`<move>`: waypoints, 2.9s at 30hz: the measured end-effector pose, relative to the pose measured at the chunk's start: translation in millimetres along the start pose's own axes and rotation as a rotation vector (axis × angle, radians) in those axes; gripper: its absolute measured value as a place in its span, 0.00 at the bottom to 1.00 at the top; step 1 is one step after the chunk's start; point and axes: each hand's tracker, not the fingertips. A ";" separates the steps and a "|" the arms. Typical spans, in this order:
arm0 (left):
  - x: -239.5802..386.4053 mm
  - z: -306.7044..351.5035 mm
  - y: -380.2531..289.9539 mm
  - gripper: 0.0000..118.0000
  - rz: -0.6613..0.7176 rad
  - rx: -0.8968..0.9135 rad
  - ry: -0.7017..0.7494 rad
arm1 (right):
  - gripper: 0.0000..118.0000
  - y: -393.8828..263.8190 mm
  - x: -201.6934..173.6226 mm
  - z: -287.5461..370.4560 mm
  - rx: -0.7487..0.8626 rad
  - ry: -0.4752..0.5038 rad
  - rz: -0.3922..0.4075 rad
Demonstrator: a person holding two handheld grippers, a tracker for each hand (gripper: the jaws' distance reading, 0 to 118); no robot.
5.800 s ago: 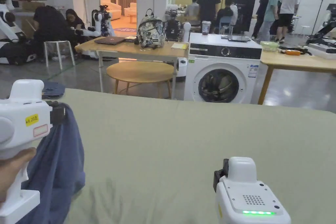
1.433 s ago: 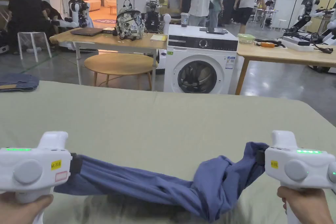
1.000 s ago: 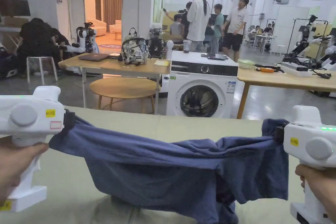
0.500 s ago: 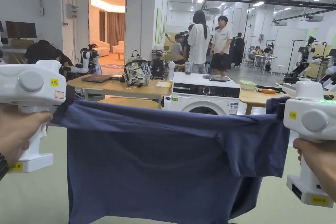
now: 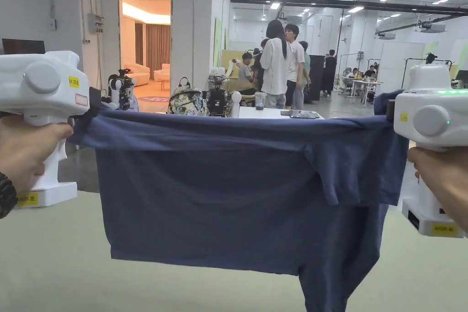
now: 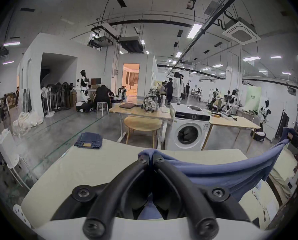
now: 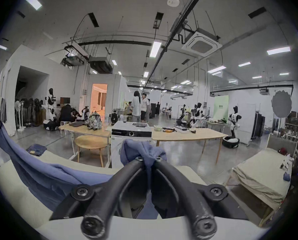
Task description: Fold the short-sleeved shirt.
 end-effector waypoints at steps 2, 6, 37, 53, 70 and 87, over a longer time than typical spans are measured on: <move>0.8 -2.4 -6.2 0.00 -0.008 -0.001 0.003 | 0.01 -6.8 0.6 0.2 -0.005 -0.002 0.003; -2.4 -7.7 -32.0 0.00 -0.022 -0.024 -0.003 | 0.01 -34.9 2.1 6.2 -0.018 -0.008 0.025; -37.6 167.0 -356.0 0.00 0.069 -0.377 -0.078 | 0.01 -295.2 41.9 226.7 -0.408 0.041 0.034; -60.5 130.7 -487.6 0.00 0.049 -0.779 -0.026 | 0.01 -419.2 29.7 219.7 -0.852 0.074 0.135; -18.5 123.8 -433.4 0.32 -0.018 -0.432 -0.050 | 0.56 -364.0 -2.2 204.7 -0.485 0.070 0.046; 54.9 126.1 -397.0 0.00 -0.071 -0.096 -0.022 | 0.00 -329.1 -98.5 211.5 -0.223 0.175 -0.047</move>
